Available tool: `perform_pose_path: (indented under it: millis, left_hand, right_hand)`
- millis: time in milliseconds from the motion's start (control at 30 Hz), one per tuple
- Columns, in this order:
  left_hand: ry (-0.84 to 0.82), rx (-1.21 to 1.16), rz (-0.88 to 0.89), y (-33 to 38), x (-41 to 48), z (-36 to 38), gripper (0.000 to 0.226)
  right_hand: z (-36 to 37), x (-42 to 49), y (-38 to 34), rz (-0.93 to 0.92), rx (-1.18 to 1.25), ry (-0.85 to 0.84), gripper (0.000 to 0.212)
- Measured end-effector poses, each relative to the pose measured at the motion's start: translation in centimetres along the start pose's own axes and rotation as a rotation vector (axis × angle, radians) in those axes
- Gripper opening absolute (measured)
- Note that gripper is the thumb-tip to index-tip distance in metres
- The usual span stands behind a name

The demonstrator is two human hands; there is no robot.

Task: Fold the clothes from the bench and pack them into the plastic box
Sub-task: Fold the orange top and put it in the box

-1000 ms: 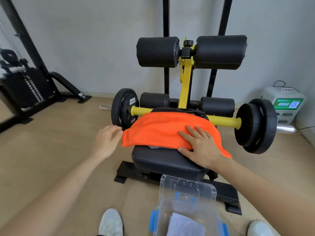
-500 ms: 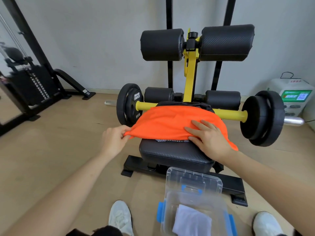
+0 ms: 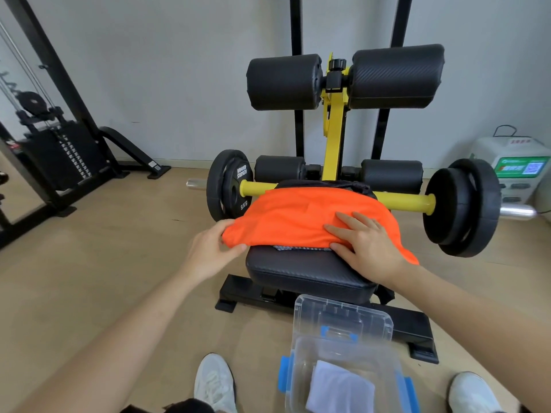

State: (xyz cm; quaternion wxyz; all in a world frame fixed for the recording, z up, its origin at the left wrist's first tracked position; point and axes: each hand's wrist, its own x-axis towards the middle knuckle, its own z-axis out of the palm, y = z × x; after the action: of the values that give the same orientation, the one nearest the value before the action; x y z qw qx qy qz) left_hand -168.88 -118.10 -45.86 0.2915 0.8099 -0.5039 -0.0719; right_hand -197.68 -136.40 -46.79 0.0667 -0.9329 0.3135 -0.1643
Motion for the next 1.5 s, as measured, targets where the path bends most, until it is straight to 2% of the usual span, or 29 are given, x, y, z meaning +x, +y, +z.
perform_pose_path:
  millis: [100, 200, 367, 500, 600, 667, 733, 867, 933, 1067, 1100, 1133, 1200, 1267, 1333, 1433, 1500]
  left_hand:
    - [-0.086, -0.104, -0.109, -0.1, 0.6, 0.3, 0.063]
    - [-0.092, -0.220, -0.112, -0.1, 0.6, 0.4, 0.045]
    - [0.003, -0.391, -0.071, 0.2, 0.4, 0.1, 0.031]
    - [0.050, -0.681, -0.195, 1.5, 0.6, 0.0, 0.037]
    - [0.159, -0.810, -0.203, 3.1, 1.0, 0.2, 0.032]
    - [0.277, -0.756, -0.154, 3.9, 1.6, 0.5, 0.027]
    - [0.373, -0.583, -0.047, 5.1, 2.2, 0.7, 0.026]
    - [0.382, -0.419, 0.208, 9.6, 2.2, 1.7, 0.029]
    - [0.298, -0.391, 0.342, 11.9, 1.8, 2.6, 0.031]
    - [-0.162, -0.422, 0.483, 14.6, 0.7, 4.3, 0.047]
    - [-0.212, -0.411, 0.493, 14.7, 0.6, 4.5, 0.049]
    - [-0.204, -0.407, 0.486, 14.5, 0.6, 4.5, 0.048]
    - [-0.077, -0.412, 0.415, 13.8, 1.1, 4.3, 0.041]
    - [0.089, -0.356, 0.305, 12.8, 1.9, 4.2, 0.033]
    - [0.169, -0.261, 0.180, 12.1, 2.6, 4.4, 0.031]
    - [0.087, -0.185, 0.018, 11.6, 3.5, 4.8, 0.042]
    - [0.016, -0.199, -0.012, 11.8, 3.9, 5.2, 0.049]
  right_hand:
    - [0.0, -0.1, 0.0, -0.003, 0.011, 0.000, 0.045]
    - [0.0, -0.1, 0.0, -0.001, 0.006, -0.009, 0.045]
    - [0.0, -0.1, 0.1, -0.008, 0.001, -0.007, 0.045]
    - [0.0, -0.3, 0.1, -0.007, 0.002, -0.014, 0.046]
    - [-0.3, -0.4, 0.2, -0.022, 0.017, -0.027, 0.049]
    - [-0.8, -0.6, 0.5, -0.037, 0.064, -0.045, 0.052]
    - [-1.5, -0.8, 0.8, -0.026, 0.162, -0.037, 0.052]
    - [-2.7, -0.7, 1.2, 0.047, 0.436, 0.080, 0.038]
    - [-3.6, -0.6, 0.8, 0.164, 0.655, 0.109, 0.031]
    - [-4.0, -0.3, 0.7, 0.328, 1.074, 0.136, 0.036]
    - [-4.1, -0.3, 0.7, 0.353, 1.127, 0.135, 0.040]
    - [-4.1, -0.3, 0.8, 0.371, 1.164, 0.133, 0.044]
    - [-4.1, -0.4, 1.0, 0.385, 1.179, 0.120, 0.055]
    - [-4.1, -0.4, 1.1, 0.354, 1.068, 0.104, 0.065]
    - [-4.1, -0.3, 0.9, 0.305, 0.966, 0.096, 0.067]
    - [-4.3, 0.2, 0.3, 0.261, 0.909, 0.100, 0.061]
    - [-4.1, 0.4, 0.5, 0.258, 0.840, 0.105, 0.053]
